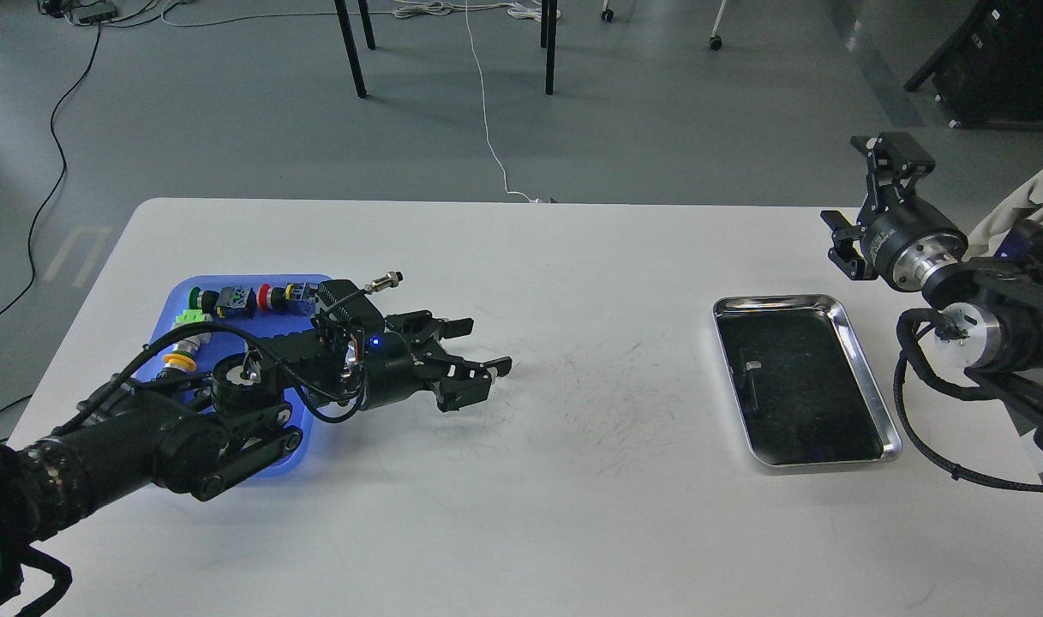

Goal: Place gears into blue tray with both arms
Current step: 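Close the left gripper on the small black part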

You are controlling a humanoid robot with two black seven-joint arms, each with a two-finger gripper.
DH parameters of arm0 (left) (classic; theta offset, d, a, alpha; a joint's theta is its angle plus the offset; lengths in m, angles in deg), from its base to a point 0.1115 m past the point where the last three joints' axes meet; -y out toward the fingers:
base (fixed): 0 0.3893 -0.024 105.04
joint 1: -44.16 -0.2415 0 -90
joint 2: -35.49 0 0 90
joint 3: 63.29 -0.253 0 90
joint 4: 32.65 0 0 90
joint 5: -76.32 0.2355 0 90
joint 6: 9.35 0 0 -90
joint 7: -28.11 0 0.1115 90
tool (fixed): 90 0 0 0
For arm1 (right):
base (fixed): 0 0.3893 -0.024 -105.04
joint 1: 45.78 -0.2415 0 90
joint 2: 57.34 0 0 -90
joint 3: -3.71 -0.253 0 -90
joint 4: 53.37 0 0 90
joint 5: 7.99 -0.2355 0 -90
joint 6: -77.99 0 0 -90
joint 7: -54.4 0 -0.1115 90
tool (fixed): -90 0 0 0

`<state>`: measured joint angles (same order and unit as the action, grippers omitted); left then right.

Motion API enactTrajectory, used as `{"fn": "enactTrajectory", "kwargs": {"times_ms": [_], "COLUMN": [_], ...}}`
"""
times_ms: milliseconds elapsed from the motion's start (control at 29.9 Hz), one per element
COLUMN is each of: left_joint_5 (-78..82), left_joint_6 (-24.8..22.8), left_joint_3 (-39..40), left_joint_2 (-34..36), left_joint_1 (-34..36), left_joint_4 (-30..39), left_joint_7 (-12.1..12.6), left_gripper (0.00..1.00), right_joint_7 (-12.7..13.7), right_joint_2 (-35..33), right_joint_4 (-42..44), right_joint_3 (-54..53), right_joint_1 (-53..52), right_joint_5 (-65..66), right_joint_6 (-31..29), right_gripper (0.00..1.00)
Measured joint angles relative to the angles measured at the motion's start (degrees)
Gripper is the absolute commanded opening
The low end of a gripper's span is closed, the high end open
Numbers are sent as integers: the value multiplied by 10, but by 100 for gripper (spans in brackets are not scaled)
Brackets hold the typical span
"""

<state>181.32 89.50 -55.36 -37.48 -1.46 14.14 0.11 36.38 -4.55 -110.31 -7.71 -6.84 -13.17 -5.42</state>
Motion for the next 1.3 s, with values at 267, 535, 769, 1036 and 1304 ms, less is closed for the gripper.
{"fn": "enactTrajectory", "kwargs": {"times_ms": [267,535,769,1036,1304], "left_joint_5": [15,57,60,60,60], "left_joint_6": [33,49,63,90,97], "left_joint_3": [-39,-49,-72,-108,-112], "left_joint_2": [-13,-44,-66,-72,-89], "left_joint_1": [5,9,22,24,24], "left_joint_4": [-8,-42,-84,-101,-135], "left_joint_7": [0,0,0,0,0], "left_gripper": [75,75,68,56,47], "right_joint_7": [0,-1,-1,-2,-2], "right_joint_2": [2,11,8,10,9], "right_joint_4": [3,9,9,9,8], "right_joint_3": [0,2,3,3,3], "right_joint_1": [0,0,0,0,0], "right_joint_5": [1,2,2,5,8], "right_joint_6": [-1,-2,-1,-2,0], "right_gripper": [98,98,98,98,98]}}
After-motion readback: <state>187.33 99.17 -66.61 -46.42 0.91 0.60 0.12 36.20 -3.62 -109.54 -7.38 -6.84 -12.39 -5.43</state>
